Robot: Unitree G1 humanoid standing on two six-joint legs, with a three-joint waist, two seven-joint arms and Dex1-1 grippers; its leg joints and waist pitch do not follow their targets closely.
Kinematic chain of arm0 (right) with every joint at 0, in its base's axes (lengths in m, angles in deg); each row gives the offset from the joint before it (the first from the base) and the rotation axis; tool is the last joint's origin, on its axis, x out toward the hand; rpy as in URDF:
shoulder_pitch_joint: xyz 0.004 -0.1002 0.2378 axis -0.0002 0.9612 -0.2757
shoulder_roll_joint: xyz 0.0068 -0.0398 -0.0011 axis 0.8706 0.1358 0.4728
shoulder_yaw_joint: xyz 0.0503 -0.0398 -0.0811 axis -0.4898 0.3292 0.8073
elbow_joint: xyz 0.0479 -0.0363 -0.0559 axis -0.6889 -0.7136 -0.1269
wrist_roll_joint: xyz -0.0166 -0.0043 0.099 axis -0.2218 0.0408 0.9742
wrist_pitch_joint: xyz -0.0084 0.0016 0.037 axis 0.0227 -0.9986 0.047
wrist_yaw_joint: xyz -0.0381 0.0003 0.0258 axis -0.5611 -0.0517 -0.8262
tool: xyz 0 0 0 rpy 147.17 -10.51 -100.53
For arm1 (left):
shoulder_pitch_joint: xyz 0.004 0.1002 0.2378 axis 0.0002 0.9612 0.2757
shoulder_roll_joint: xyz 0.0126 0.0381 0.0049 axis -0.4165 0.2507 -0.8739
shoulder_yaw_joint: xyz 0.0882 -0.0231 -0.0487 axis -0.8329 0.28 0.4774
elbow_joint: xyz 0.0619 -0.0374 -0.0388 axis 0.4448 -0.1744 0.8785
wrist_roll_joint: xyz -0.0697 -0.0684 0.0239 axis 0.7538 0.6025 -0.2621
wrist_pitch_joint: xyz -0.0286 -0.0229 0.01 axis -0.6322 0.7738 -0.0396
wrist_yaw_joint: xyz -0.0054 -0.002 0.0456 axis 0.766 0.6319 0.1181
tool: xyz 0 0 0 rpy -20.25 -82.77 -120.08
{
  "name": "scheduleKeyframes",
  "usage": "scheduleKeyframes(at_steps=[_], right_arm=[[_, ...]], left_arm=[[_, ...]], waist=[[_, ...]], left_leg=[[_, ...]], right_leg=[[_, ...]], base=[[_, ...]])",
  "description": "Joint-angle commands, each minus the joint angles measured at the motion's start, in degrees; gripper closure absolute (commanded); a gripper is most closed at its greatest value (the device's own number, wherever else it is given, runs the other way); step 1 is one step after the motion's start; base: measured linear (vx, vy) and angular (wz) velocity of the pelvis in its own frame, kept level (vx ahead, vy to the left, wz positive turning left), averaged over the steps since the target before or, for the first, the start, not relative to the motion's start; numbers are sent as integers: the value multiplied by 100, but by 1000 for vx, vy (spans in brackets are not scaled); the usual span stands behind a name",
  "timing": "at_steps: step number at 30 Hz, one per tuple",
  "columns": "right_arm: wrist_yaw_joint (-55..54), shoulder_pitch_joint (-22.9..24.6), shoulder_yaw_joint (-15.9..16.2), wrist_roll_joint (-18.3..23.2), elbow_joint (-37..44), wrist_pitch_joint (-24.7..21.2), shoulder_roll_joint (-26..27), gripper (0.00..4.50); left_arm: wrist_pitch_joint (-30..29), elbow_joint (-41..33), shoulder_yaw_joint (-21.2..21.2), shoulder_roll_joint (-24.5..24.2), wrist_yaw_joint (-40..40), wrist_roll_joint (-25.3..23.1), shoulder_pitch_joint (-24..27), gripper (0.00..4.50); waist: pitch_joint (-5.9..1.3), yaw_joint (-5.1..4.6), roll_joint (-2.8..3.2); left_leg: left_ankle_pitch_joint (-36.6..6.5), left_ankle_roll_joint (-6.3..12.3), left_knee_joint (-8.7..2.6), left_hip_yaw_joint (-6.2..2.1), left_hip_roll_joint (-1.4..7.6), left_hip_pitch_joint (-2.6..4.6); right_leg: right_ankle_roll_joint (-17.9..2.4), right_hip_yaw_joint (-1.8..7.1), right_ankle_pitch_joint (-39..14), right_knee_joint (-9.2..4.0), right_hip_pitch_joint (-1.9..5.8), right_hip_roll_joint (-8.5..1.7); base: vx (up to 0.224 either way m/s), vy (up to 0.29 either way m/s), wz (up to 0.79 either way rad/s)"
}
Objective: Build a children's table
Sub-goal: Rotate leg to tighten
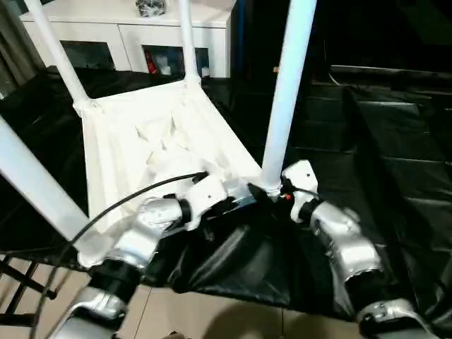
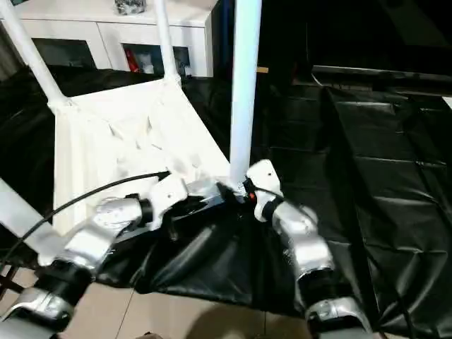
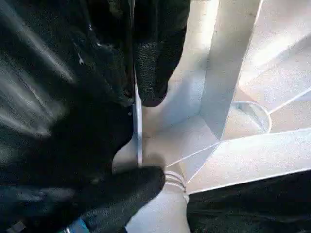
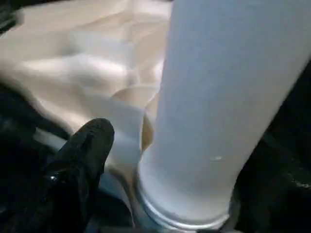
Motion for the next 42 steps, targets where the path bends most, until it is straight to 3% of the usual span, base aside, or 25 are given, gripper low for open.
scheduleKeyframes(at_steps=[1, 4, 6, 7, 9, 13, 14, 15, 18, 22, 25, 33, 35, 37, 42], right_arm=[[451, -166, 51, 107, -155, 65, -106, 48], [1234, -308, 181, 195, -241, 83, -324, 48], [1655, -351, 284, 245, -233, -10, -430, 48], [1906, -369, 379, 245, -220, 1, -494, 48], [2267, -392, 533, 247, -193, 29, -585, 48], [2598, -444, 622, 245, -249, 79, -596, 48], [2667, -463, 636, 247, -278, 95, -584, 48], [2714, -481, 641, 250, -305, 112, -571, 48], [2743, -551, 632, 278, -395, 162, -493, 48], [2784, -668, 620, 338, -423, 228, -357, 48], [2779, -718, 611, 346, -451, 203, -329, 48], [2889, -698, 635, 300, -584, 147, -278, 113], [2923, -677, 671, 282, -618, 173, -278, 136], [2925, -676, 677, 280, -625, 179, -278, 152], [2959, -652, 644, 353, -611, 89, -244, 193]], left_arm=[[163, -141, -1, -63, -382, 301, 113, 450], [120, -339, 66, -367, -759, 450, 244, 450], [119, -418, 105, -519, -897, 522, 308, 450], [75, -498, 146, -630, -994, 586, 376, 450], [24, -640, 207, -823, -1139, 680, 497, 450], [-56, -825, 285, -1050, -1332, 796, 657, 450], [-78, -874, 302, -1106, -1381, 830, 698, 450], [-85, -904, 311, -1144, -1414, 856, 723, 450], [-123, -976, 293, -1258, -1516, 894, 775, 450], [-144, -1001, 246, -1369, -1623, 890, 792, 450], [-159, -999, 232, -1337, -1600, 872, 790, 450], [-257, -1085, 143, -1296, -1568, 869, 780, 450], [-280, -1078, 138, -1301, -1601, 871, 734, 450], [-281, -1076, 136, -1305, -1608, 869, 725, 450], [-298, -1088, 108, -1311, -1639, 871, 737, 450]], waist=[[-341, 15, -172], [-372, 64, -132], [-373, 73, -202], [-356, 88, -175], [-332, 95, -195], [-287, 56, -281], [-281, 41, -278], [-283, 22, -345], [-283, 23, -333], [-290, 24, -382], [-287, 24, -380], [-307, 45, -368], [-311, 65, -323], [-312, 61, -334], [-318, 63, -285]], left_leg=[[-1213, 445, -379, -84, 206, 10], [-717, 678, -322, -57, 217, -9], [-648, 789, -299, -46, 217, -30], [-719, 788, -297, -43, 222, -22], [-902, 696, -315, -45, 232, -23], [-1247, 405, -379, -74, 256, 4], [-1256, 386, -384, -73, 254, -2], [-1249, 384, -379, -64, 251, -7], [-1181, 379, -370, -54, 254, 27], [-985, 432, -358, -41, 254, 39], [-981, 417, -359, -41, 251, 37], [-976, 373, -345, -42, 245, 45], [-932, 386, -341, -48, 241, 44], [-954, 381, -343, -46, 244, 44], [-1025, 337, -345, -51, 244, 55]], right_leg=[[-1250, 200, -1274, -405, 252, -290], [-1507, 179, -428, -274, 259, -257], [-1564, 169, -257, -243, 264, -257], [-1561, 174, -389, -257, 236, -261], [-1522, 173, -706, -275, 233, -267], [-1345, 197, -1389, -317, 216, -291], [-1345, 199, -1402, -320, 213, -285], [-1333, 197, -1404, -323, 214, -276], [-1392, 215, -1287, -305, 189, -279], [-1468, 216, -947, -265, 196, -269], [-1494, 216, -910, -257, 202, -270], [-1573, 215, -698, -235, 225, -265], [-1609, 212, -595, -221, 232, -265], [-1633, 207, -547, -220, 236, -259], [-1690, 203, -446, -213, 245, -255]], base=[[0, 0, 0], [0, 0, 0], [0, 0, 0], [0, 0, 0], [0, 0, 0], [0, 0, 0], [0, 0, 0], [0, 0, 0], [0, 0, 0], [0, 0, 0], [0, 0, 0], [0, 0, 0], [0, 0, 0], [0, 0, 0], [0, 0, 0]])
